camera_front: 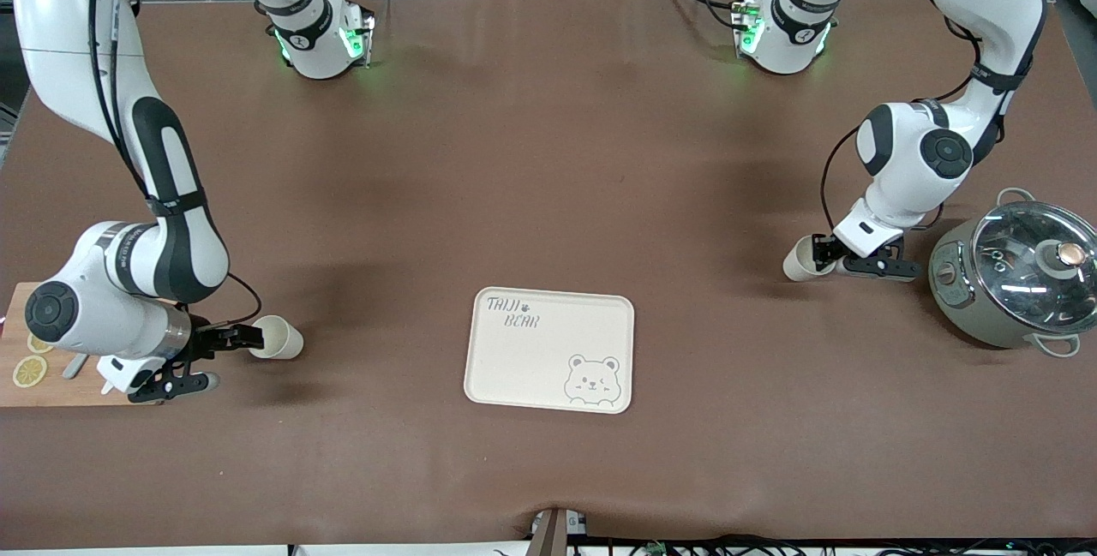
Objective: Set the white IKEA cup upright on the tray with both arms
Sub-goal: 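Close the left gripper and the right gripper around the cups, then carry the cup to the tray with the left gripper while the right gripper lifts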
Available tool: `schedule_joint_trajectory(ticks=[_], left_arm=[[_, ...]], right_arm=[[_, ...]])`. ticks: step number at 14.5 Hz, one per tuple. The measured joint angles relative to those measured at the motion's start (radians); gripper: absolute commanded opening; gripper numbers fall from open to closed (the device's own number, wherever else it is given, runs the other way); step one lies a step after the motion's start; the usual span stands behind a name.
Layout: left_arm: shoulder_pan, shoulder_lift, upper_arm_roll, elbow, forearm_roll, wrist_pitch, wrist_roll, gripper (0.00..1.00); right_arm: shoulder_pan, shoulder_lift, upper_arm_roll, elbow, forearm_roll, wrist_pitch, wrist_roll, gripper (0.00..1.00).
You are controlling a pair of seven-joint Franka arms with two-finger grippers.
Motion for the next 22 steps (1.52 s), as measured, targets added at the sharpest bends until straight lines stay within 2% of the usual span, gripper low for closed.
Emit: schedule_joint_trajectory(ticks=[5, 8, 11, 13, 18, 19, 22], left_arm=[[0.000, -0.003, -0.003, 0.012, 0.000, 0.001, -0.004, 0.00], [0.000, -0.001, -0.002, 0.063, 0.000, -0.016, -0.006, 0.00], [-0.025, 0.001, -0.006, 0.224, 0.000, -0.248, -0.065, 0.00], [-0.084, 0.008, -0.008, 0.348, 0.000, -0.385, -0.174, 0.00], [-0.209, 0.045, -0.011, 0.524, 0.000, -0.528, -0.384, 0.00], [-0.226, 0.064, -0.011, 0.560, 0.000, -0.552, -0.418, 0.00], [-0.289, 0.149, -0.011, 0.687, 0.000, -0.600, -0.530, 0.00]], right_arm=[[0.006, 0.011, 0.003, -0.017, 0.000, 0.026, 0.000, 1.00], [0.006, 0.016, 0.003, -0.020, 0.000, 0.033, 0.000, 1.00], [0.006, 0.019, 0.003, -0.022, 0.000, 0.044, -0.001, 1.00], [0.007, 0.020, 0.004, -0.023, 0.000, 0.047, -0.001, 1.00], [0.007, 0.025, 0.004, -0.025, 0.000, 0.058, -0.001, 1.00], [0.007, 0.026, 0.004, -0.026, 0.000, 0.060, -0.001, 0.98], [0.007, 0.033, 0.004, -0.026, 0.000, 0.065, -0.001, 0.69]])
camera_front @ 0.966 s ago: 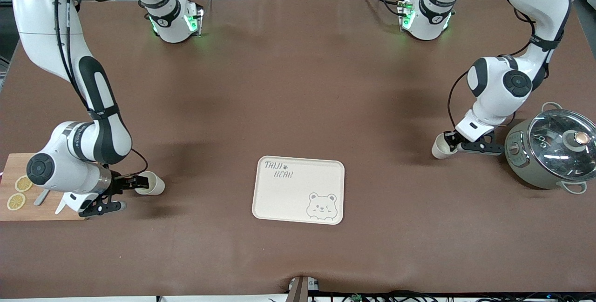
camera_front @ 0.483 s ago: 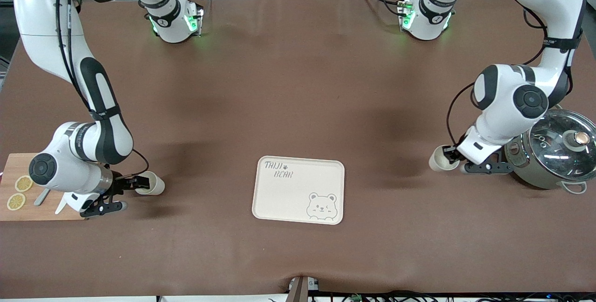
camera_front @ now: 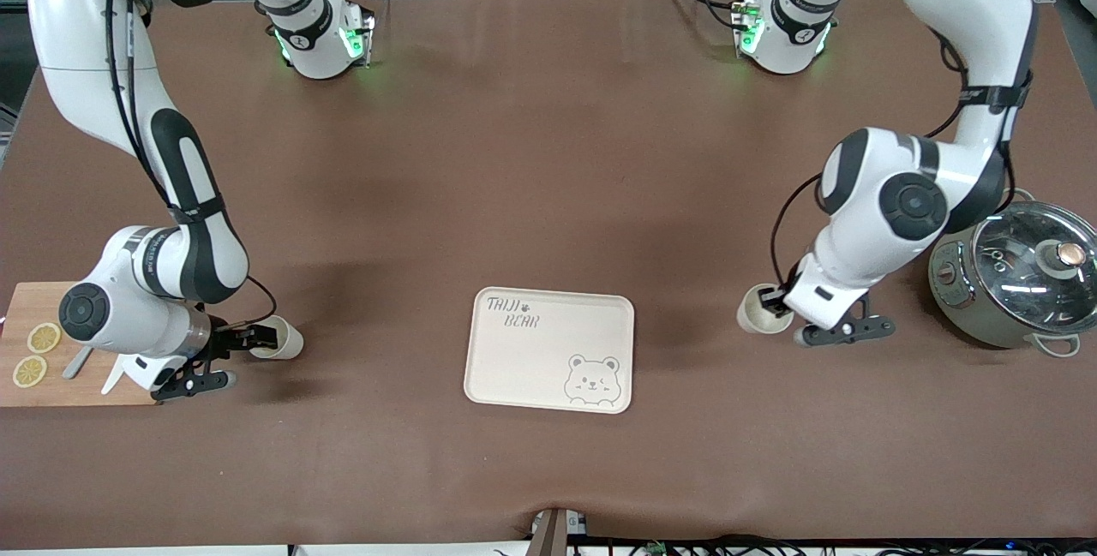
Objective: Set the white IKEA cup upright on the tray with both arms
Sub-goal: 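Carry the cup to the tray with the left gripper while the right gripper lifts, then lower the cup onto the tray while the right gripper carries its cup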
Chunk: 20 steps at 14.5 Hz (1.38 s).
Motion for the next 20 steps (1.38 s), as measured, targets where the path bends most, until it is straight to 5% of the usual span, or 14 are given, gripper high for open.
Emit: schedule_joint_trajectory(ticks=[10, 20], left_arm=[[-0.195, 0.250, 0.001, 0.269, 0.000, -0.006, -0.296, 0.00], [-0.289, 0.340, 0.016, 0.379, 0.000, 0.025, -0.395, 0.00]], right_arm=[[0.002, 0.001, 0.004, 0.000, 0.000, 0.003, -0.001, 0.02], [0.004, 0.000, 0.005, 0.001, 0.003, 0.003, -0.001, 0.00]])
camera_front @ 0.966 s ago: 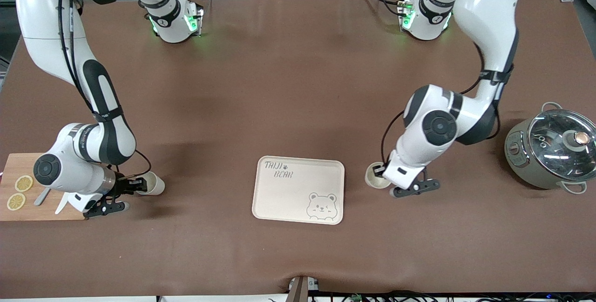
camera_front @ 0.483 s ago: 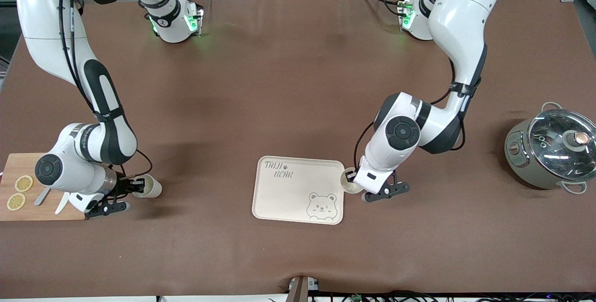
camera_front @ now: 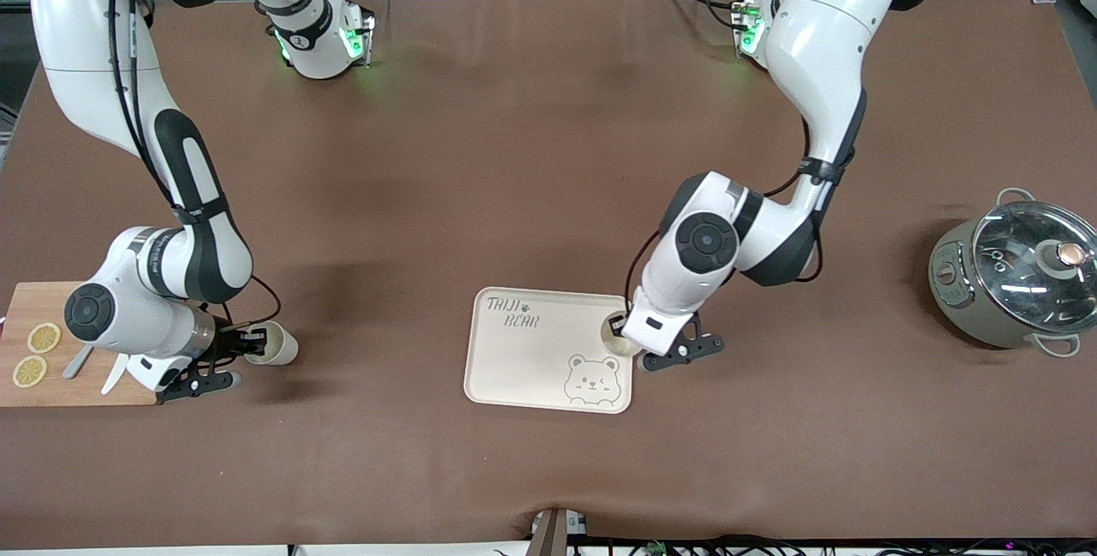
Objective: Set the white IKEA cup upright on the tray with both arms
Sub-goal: 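Lower the cup onto the tray while the right gripper carries its cup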
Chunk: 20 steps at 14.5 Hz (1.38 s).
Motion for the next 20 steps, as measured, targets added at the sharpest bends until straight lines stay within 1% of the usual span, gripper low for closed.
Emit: schedule_joint_trajectory(ticks=[3, 5, 7, 9, 11, 14, 17, 20], left_arm=[[-0.067, 0.031, 0.059, 0.005, 0.000, 0.024, -0.019, 0.00], [-0.098, 0.053, 0.085, 0.007, 0.000, 0.033, -0.026, 0.00], [-0.107, 0.064, 0.090, 0.009, 0.000, 0.041, -0.032, 0.00], [-0.109, 0.065, 0.090, 0.010, 0.000, 0.041, -0.043, 0.00], [-0.110, 0.066, 0.090, 0.010, 0.000, 0.041, -0.046, 0.00], [-0.111, 0.079, 0.090, 0.011, 0.000, 0.047, -0.057, 0.00], [-0.111, 0.098, 0.091, 0.011, 0.000, 0.068, -0.059, 0.00], [-0.111, 0.103, 0.091, 0.012, 0.000, 0.077, -0.059, 0.00]], right_arm=[[0.000, 0.000, 0.000, 0.002, 0.002, 0.000, 0.000, 0.00], [0.000, 0.000, 0.001, 0.006, 0.012, -0.004, 0.000, 0.00], [0.000, 0.000, 0.003, 0.022, 0.051, -0.035, 0.001, 0.00], [0.001, -0.001, 0.004, 0.066, 0.089, -0.108, 0.002, 0.00], [0.002, -0.005, 0.006, 0.112, 0.097, -0.172, 0.027, 0.00], [0.021, -0.023, 0.011, 0.165, 0.098, -0.255, 0.138, 0.00], [0.074, -0.037, 0.013, 0.237, 0.099, -0.357, 0.303, 0.00], [0.137, -0.042, 0.015, 0.274, 0.099, -0.383, 0.461, 0.00]])
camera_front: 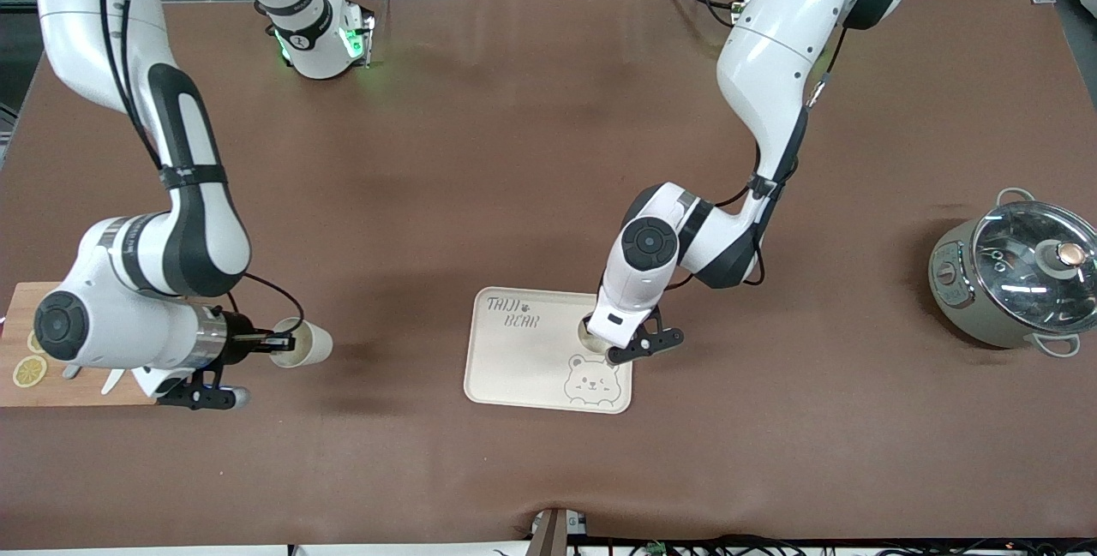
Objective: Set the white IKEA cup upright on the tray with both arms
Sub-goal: 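Lower the cup onto the tray while the right gripper carries its cup, then open the left gripper and withdraw while the right gripper lowers its cup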
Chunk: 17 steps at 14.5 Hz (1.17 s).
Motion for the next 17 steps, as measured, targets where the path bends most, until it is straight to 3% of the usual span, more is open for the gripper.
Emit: schedule_joint_trajectory(ticks=[2, 10, 17], left_arm=[[0.000, 0.000, 0.000, 0.000, 0.000, 0.000, 0.000, 0.99], [-0.019, 0.000, 0.001, 0.014, 0.061, -0.006, -0.005, 1.00], [-0.015, -0.080, 0.007, 0.036, 0.061, -0.173, -0.006, 1.00]], right_arm=[[0.051, 0.000, 0.001, 0.009, 0.000, 0.001, 0.109, 0.00], [0.226, 0.012, 0.001, 0.024, 0.000, 0.105, 0.469, 0.00], [0.328, 0.076, -0.001, 0.024, -0.002, 0.243, 0.658, 0.00]])
